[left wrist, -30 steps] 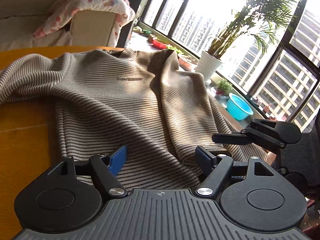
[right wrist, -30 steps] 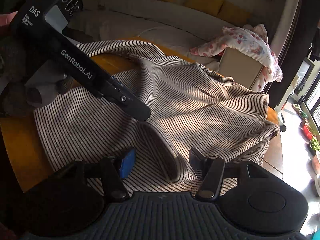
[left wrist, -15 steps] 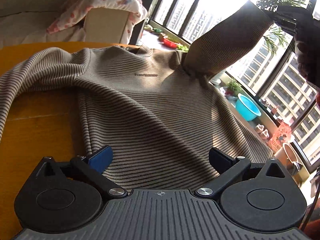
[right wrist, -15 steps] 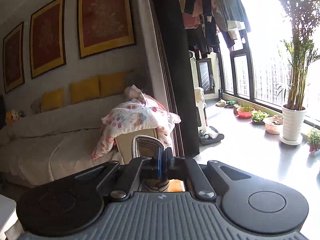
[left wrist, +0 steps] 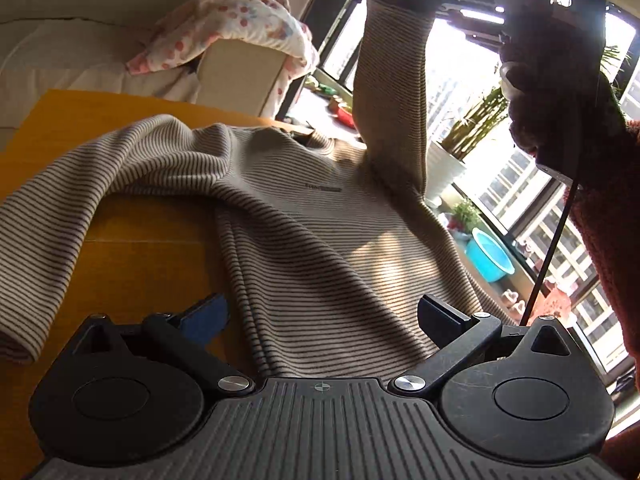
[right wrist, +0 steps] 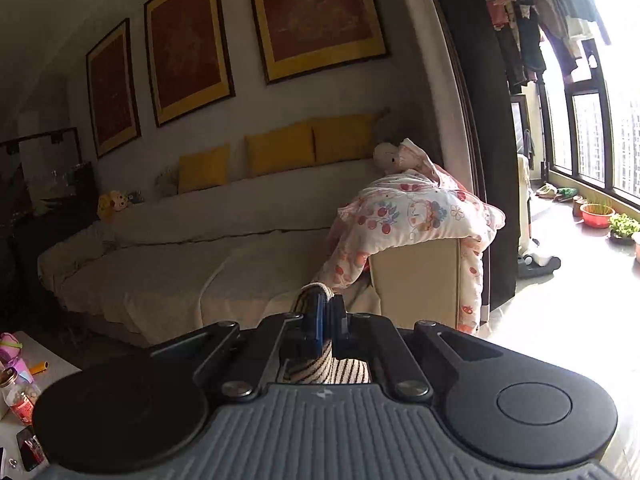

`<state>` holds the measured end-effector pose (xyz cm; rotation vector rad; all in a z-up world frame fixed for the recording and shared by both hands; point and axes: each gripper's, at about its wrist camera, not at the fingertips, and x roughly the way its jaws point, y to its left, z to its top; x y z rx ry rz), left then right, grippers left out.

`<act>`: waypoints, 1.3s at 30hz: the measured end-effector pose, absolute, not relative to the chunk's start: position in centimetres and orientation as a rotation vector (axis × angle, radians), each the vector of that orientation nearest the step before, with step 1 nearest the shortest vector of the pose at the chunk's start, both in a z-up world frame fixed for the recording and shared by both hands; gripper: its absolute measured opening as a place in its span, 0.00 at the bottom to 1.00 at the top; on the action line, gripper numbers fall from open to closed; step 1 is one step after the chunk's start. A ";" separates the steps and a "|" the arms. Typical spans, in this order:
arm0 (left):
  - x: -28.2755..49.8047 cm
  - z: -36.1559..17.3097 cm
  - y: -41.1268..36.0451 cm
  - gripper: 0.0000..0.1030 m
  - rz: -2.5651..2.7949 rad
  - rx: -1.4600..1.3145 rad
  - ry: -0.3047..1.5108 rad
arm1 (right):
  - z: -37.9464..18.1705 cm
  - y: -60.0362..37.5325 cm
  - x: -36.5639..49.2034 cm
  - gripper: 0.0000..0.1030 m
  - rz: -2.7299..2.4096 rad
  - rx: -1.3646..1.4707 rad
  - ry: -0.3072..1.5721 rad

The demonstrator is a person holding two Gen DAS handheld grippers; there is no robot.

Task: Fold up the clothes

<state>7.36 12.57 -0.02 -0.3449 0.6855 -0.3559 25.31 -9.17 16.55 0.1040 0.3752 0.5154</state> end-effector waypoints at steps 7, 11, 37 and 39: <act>5.0 2.5 16.0 1.00 -0.271 -0.289 0.583 | 14.8 -6.2 24.0 0.18 0.563 0.040 0.388; 4.0 4.2 18.9 1.00 -0.190 -0.333 0.522 | 13.3 -5.2 21.9 0.20 0.611 0.012 0.447; 2.0 3.8 24.5 1.00 -0.003 -0.366 0.512 | 0.6 -0.1 12.4 0.41 0.641 -0.952 0.312; 2.5 3.6 23.9 1.00 -0.024 -0.369 0.528 | -0.8 -1.5 13.5 0.41 0.593 -1.033 0.321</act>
